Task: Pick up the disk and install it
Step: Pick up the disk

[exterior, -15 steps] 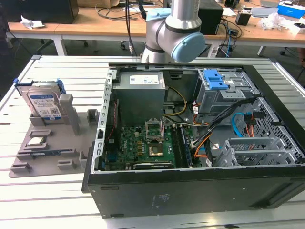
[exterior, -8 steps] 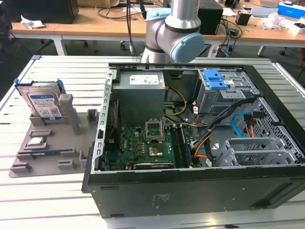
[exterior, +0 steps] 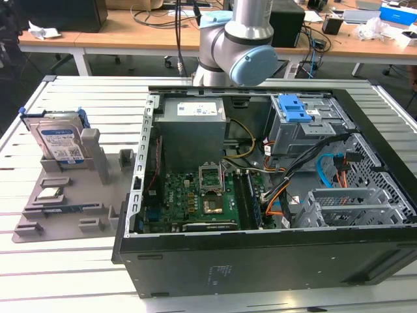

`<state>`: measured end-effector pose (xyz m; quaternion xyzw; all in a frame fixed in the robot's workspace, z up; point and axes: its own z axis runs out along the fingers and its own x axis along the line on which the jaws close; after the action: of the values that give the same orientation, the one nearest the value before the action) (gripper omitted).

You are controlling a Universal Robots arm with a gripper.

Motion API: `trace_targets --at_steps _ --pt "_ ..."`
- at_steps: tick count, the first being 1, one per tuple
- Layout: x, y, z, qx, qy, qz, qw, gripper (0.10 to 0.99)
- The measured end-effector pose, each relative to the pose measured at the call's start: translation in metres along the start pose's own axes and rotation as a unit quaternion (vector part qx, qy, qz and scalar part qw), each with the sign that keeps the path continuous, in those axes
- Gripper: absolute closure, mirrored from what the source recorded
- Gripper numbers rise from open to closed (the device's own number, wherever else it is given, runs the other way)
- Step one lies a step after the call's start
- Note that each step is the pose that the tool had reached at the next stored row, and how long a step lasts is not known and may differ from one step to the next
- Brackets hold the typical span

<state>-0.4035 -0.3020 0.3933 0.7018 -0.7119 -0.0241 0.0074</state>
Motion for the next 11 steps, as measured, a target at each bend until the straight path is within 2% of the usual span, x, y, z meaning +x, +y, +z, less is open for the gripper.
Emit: trace_targets --at_steps 6,11 --pt "-0.0072 -0.0003 0.0001 0.0000 0.0000 0.000 1.0000 0.545" --pt "-0.0094 -0.0010 0.0017 0.0000 0.0005 0.000 1.0000 0.545"
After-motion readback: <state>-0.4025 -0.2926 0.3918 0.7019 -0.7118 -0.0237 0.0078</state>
